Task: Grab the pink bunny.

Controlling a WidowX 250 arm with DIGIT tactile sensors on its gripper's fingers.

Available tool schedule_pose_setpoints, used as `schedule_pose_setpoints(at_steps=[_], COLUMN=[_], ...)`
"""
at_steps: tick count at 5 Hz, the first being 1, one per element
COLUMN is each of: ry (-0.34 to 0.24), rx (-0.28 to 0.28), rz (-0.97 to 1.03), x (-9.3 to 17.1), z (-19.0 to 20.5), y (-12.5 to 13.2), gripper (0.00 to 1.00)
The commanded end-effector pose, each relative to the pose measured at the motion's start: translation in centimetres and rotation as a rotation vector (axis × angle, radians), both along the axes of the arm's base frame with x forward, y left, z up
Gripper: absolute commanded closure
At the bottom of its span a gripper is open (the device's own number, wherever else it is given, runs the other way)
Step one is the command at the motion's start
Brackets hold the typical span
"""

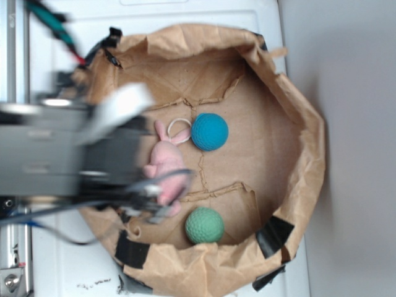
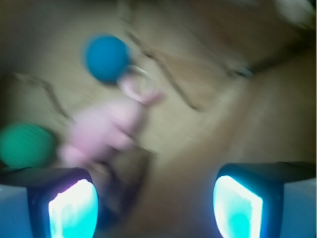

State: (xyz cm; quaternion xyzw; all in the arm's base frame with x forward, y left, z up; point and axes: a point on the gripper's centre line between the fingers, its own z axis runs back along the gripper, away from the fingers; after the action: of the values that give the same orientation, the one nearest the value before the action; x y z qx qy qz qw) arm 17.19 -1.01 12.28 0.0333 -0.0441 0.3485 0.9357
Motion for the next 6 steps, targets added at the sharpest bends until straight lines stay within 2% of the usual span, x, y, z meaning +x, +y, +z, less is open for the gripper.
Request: schedule_pose_setpoints(at_steps=[1,5,6], ry=[-0.042,-0.042,-0.024], rx=[0.020,0.020,0.014], rz=[0.003,0.003,0.066], x=[-2.8,-2.8,-1.7], z=[-1.1,-1.1,0.3], y=[1.5,1.5,0.3], gripper=[0.00,0.00,0.00])
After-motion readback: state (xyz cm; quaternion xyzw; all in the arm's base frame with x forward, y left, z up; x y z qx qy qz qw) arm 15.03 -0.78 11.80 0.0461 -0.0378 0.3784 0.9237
